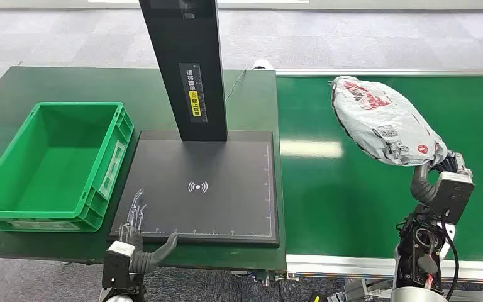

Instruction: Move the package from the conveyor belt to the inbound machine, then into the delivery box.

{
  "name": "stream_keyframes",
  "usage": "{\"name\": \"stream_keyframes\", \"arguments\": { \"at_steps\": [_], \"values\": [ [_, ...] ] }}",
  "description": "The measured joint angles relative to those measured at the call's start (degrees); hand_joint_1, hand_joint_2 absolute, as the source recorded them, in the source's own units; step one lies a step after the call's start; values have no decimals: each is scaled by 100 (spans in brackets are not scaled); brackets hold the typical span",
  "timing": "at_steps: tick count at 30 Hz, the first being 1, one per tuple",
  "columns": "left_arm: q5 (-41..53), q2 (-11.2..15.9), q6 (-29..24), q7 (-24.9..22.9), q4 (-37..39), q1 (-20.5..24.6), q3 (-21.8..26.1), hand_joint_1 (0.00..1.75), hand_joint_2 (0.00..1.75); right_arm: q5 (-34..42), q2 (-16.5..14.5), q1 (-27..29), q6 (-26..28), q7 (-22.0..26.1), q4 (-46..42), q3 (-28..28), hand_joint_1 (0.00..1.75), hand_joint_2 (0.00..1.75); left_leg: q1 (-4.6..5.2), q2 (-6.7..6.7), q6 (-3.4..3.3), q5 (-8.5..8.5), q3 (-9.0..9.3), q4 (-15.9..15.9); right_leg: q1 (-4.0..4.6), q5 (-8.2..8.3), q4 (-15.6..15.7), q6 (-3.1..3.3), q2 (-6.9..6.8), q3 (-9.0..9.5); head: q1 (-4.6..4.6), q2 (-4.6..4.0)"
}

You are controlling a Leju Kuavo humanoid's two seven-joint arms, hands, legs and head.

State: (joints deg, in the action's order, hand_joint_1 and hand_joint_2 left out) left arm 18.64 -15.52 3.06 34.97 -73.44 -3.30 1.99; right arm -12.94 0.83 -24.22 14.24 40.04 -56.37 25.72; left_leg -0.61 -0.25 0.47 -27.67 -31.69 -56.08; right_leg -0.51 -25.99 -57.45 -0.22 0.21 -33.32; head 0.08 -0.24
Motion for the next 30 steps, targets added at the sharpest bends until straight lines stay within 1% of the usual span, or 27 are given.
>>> {"name": "stream_keyframes", "arguments": {
  "at_steps": [3,5,8,11,15,18,22,24,26,30],
  "values": [
    [-1,0,-1,0,1,-2,1,0,175,329,-31,85,-37,0,-207,-55,155,175,0,-2,0,0,-1,0,0,0,0,0,-1,0,-1,0],
    [-1,0,-1,3,5,0,2,0,175,490,-67,168,-156,-4,-364,-141,159,175,0,3,0,-1,-2,1,1,0,0,0,0,0,-2,0],
    [-1,0,7,15,36,25,-7,0,175,290,-160,272,-419,-51,-427,-455,165,175,-1,14,1,-1,-2,3,1,0,0,1,4,-1,-1,0],
    [0,0,18,29,96,91,-46,0,175,-51,-371,305,-648,-109,-288,-1042,169,175,-6,22,2,0,2,4,7,0,0,2,9,0,-1,0],
    [-3,1,25,43,161,163,-129,0,175,-306,-763,297,-962,-291,165,-2057,174,175,-13,23,8,5,5,4,13,0,-2,3,9,1,-1,0],
    [-21,6,35,43,200,206,-178,0,175,-154,-1010,262,-1315,-501,590,-2813,175,175,-14,21,9,5,2,4,15,-2,-4,5,8,-1,-1,0],
    [-101,29,7,48,282,270,-220,0,175,102,-1220,8,-1876,-723,1347,-3591,174,175,-13,22,9,5,0,4,14,-2,-4,5,9,-2,1,0],
    [-140,49,-10,55,321,280,-240,0,175,83,-1321,-153,-2001,-837,1753,-3933,174,175,-12,23,8,5,1,3,13,-2,-4,5,9,-2,0,0],
    [-169,73,-16,61,351,281,-252,0,175,19,-1427,-258,-2010,-931,2096,-4244,173,175,-12,21,8,5,2,3,13,-2,-4,5,8,-2,0,0],
    [-223,123,-20,63,407,288,-274,0,175,-8,-1555,-315,-1826,-1122,2557,-4652,0,175,-12,20,9,5,1,3,13,-2,-3,5,7,-3,-1,0]
  ]
}}
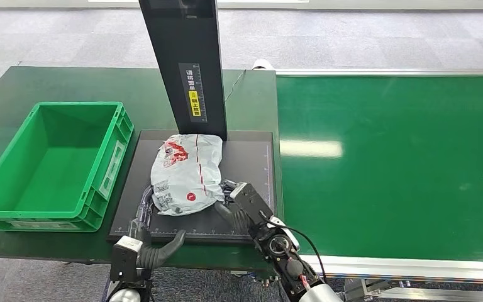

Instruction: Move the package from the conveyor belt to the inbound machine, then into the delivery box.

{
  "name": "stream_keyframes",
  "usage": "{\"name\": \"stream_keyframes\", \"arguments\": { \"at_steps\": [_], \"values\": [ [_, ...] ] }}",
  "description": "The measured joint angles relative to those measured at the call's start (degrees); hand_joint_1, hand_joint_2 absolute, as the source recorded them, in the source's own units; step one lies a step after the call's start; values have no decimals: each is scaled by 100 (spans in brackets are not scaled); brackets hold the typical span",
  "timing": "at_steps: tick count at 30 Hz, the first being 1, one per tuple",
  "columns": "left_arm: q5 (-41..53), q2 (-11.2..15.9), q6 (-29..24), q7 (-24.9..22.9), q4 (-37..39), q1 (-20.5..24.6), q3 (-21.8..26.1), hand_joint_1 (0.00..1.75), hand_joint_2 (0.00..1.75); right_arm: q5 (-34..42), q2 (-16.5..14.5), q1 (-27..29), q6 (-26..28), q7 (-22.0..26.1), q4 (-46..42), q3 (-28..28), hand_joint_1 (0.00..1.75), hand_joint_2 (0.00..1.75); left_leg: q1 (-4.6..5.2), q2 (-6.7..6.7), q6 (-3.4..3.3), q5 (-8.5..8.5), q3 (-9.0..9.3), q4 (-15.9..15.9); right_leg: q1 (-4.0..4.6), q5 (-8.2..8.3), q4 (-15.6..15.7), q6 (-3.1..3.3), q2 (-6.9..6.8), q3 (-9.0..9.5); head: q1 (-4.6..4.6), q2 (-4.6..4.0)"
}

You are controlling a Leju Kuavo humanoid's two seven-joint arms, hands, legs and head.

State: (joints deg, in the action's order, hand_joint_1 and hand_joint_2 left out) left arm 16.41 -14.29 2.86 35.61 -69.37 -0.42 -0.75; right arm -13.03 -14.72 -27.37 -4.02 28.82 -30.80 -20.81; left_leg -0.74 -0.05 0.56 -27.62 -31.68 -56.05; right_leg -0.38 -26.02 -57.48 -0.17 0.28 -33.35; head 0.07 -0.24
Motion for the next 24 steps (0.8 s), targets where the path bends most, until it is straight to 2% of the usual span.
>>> {"name": "stream_keyframes", "arguments": {
  "at_steps": [7,13,18,24],
  "values": [
    [-83,53,-51,-1,83,70,-10,0,175,194,38,-68,167,-216,329,-188,0,175,1,1,0,0,1,-1,-1,1,0,-1,0,0,2,0],
    [-104,82,-96,-7,83,59,-6,0,175,640,197,-58,-240,103,198,-165,0,175,1,0,0,0,1,-1,-1,1,0,0,0,-1,1,0],
    [-105,119,-168,15,-117,-144,56,0,175,1204,531,440,-658,295,-772,135,0,175,1,-1,0,-3,-2,-1,-1,-2,1,-1,-1,-2,2,0],
    [-73,131,-254,91,-694,-485,400,0,175,1583,743,1685,-1126,269,-2743,934,0,175,1,-9,-1,-10,-10,0,-1,-6,2,0,-3,-9,0,0]
  ]
}}
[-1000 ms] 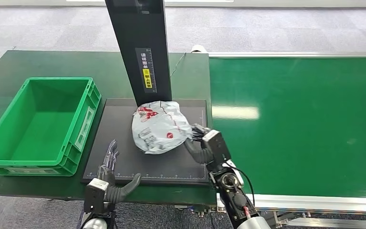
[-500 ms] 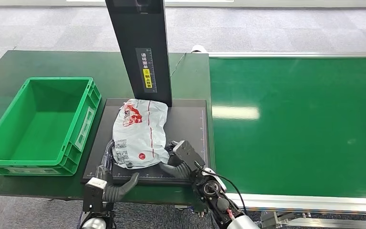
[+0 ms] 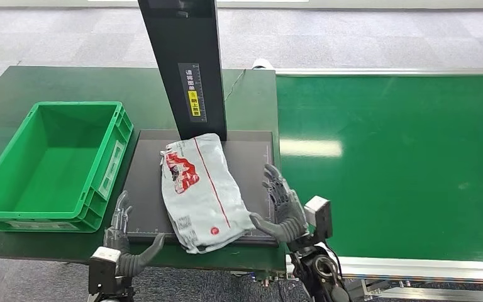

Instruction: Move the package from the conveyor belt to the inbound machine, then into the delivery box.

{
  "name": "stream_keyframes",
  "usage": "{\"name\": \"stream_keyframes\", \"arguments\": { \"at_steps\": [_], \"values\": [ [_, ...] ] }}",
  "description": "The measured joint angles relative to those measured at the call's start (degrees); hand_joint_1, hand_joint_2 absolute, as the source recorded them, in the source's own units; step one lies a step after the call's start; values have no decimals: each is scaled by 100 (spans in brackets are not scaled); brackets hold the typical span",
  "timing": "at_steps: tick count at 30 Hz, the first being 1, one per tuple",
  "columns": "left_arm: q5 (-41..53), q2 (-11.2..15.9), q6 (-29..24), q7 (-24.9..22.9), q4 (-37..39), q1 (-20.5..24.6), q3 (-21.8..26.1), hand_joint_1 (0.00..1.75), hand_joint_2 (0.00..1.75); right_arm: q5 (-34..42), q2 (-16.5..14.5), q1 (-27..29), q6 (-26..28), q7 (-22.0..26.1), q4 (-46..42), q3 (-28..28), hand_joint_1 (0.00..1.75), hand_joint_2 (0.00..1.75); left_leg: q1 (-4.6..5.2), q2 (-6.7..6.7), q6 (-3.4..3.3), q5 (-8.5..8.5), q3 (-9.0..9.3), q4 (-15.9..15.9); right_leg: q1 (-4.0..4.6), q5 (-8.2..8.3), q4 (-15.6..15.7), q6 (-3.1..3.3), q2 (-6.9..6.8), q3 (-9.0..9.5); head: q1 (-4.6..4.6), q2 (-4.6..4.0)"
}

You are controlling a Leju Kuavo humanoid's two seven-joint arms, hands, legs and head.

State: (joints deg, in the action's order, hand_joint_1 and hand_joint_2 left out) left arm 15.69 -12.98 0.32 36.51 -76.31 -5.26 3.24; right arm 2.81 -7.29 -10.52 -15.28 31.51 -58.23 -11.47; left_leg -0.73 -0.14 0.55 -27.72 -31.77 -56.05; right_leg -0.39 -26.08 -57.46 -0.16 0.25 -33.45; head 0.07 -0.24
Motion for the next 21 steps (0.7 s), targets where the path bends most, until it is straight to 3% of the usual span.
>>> {"name": "stream_keyframes", "arguments": {
  "at_steps": [4,8,21],
  "values": [
    [33,-24,-85,15,-515,-183,309,0,175,9,-20,754,-227,-83,-1173,564,0,175,0,2,0,-1,-1,2,1,-3,0,3,0,-1,0,0],
    [86,-73,-188,12,-975,-274,555,0,175,-61,-105,1150,-367,-154,-1806,991,0,175,0,4,0,0,2,2,1,-3,0,3,1,2,1,0],
    [185,-116,-322,-49,-1371,-229,774,0,175,-141,-288,1370,-470,-187,-2257,1474,0,175,0,4,0,0,10,1,0,-2,1,3,1,7,0,0]
  ]
}}
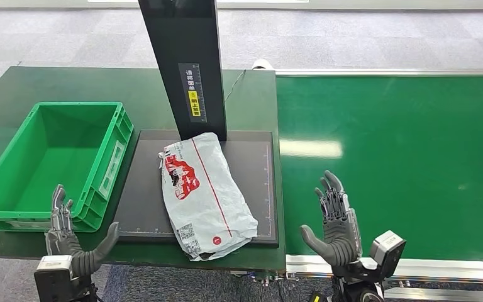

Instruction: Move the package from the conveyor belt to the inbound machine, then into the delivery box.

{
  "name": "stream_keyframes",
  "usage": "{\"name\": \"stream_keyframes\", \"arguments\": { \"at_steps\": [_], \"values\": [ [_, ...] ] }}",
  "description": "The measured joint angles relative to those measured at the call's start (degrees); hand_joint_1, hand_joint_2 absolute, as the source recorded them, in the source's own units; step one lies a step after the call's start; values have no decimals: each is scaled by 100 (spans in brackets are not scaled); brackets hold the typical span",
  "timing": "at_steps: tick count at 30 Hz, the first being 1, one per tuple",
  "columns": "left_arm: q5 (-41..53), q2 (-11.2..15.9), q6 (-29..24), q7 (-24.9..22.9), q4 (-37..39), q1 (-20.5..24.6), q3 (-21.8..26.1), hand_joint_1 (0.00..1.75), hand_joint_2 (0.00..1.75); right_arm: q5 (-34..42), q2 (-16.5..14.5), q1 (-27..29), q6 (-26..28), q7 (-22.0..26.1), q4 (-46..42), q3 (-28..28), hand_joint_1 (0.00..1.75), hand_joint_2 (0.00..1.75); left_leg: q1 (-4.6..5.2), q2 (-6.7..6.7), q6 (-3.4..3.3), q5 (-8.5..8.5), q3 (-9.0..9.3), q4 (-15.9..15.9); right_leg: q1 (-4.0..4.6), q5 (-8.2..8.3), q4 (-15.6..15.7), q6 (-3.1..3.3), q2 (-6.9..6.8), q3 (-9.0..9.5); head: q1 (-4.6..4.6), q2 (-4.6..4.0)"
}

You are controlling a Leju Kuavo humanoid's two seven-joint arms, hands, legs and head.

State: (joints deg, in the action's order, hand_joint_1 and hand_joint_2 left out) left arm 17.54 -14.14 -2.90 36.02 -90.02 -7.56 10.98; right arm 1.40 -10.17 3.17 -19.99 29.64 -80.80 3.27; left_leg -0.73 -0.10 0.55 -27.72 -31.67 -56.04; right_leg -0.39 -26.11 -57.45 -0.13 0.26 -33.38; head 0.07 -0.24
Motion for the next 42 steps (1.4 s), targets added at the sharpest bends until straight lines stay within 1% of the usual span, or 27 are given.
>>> {"name": "stream_keyframes", "arguments": {
  "at_steps": [3,5,8,10,11,14,15,21,25,28,30,32,34,35,38,42],
  "values": [
    [440,27,9,-234,160,216,-183,0,175,-13,-48,-35,-4,0,2,75,0,175,1,-4,0,1,1,0,-1,0,1,0,-3,4,1,0],
    [801,84,-36,-378,469,443,-381,0,175,-24,-73,-74,-5,0,13,112,0,175,1,-7,-1,1,5,0,-2,1,1,-1,-4,9,0,0],
    [1101,198,-87,-432,1011,761,-642,0,175,-26,-80,-100,6,3,37,155,0,175,2,-9,-1,2,10,-1,-2,2,1,-1,-4,13,1,0],
    [1133,220,-91,-433,1106,817,-687,0,175,-24,-80,-100,10,4,41,165,0,175,2,-10,-1,3,11,-2,-2,3,1,-1,-4,13,2,0],
    [1220,248,-70,-511,1333,950,-799,0,175,-20,-80,-108,2,7,58,179,0,175,2,-10,-1,3,10,-2,-2,3,1,-1,-4,14,2,0],
    [1787,366,-87,-986,2629,1602,-1456,0,175,1,-77,-261,-56,21,281,225,0,175,2,2,0,3,9,-2,-2,6,0,-1,1,14,1,0],
    [1913,388,-122,-1075,2924,1718,-1610,0,175,8,-75,-331,-67,28,377,226,0,175,2,6,0,3,10,-2,-2,6,0,-1,2,13,1,0],
    [2109,512,-179,-1148,3708,1987,-2091,0,175,96,-56,-516,-63,54,684,228,0,175,2,-11,-1,2,9,0,-2,1,0,-2,-10,19,-1,0],
    [2211,562,-249,-1244,3991,2084,-2366,0,175,127,-27,-619,-56,49,832,227,0,175,5,-31,-2,1,22,1,-6,-5,1,-6,-28,46,1,0],
    [2317,571,-336,-1377,4055,2091,-2532,0,175,143,-18,-697,-33,46,934,214,0,175,11,-48,-4,0,40,2,-12,-12,1,-14,-42,74,1,0],
    [2366,573,-362,-1453,4058,2081,-2598,69,175,152,-16,-740,-2,44,995,196,0,175,13,-55,-5,1,48,2,-14,-13,2,-17,-49,86,1,0],
    [2405,579,-372,-1496,4058,2056,-2644,148,175,162,-15,-777,18,40,1053,176,0,175,14,-57,-6,1,56,2,-15,-14,2,-17,-52,94,1,0],
    [2427,591,-376,-1505,4057,2017,-2675,164,175,171,-14,-816,23,35,1106,163,0,175,14,-58,-6,1,64,2,-15,-14,2,-17,-53,102,0,0],
    [2429,599,-382,-1503,4057,1999,-2685,168,175,175,-13,-836,26,32,1130,160,0,175,14,-59,-6,1,68,2,-15,-14,2,-17,-54,106,1,0],
    [2427,623,-424,-1486,4056,1969,-2703,175,175,185,-11,-874,32,23,1189,143,0,175,14,-61,-6,1,80,3,-15,-16,2,-17,-56,118,1,0],
    [2379,650,-516,-1402,4043,1949,-2700,175,175,210,3,-875,47,9,1235,115,0,175,14,-58,-5,1,87,3,-14,-16,2,-17,-54,123,1,0]
  ]
}}
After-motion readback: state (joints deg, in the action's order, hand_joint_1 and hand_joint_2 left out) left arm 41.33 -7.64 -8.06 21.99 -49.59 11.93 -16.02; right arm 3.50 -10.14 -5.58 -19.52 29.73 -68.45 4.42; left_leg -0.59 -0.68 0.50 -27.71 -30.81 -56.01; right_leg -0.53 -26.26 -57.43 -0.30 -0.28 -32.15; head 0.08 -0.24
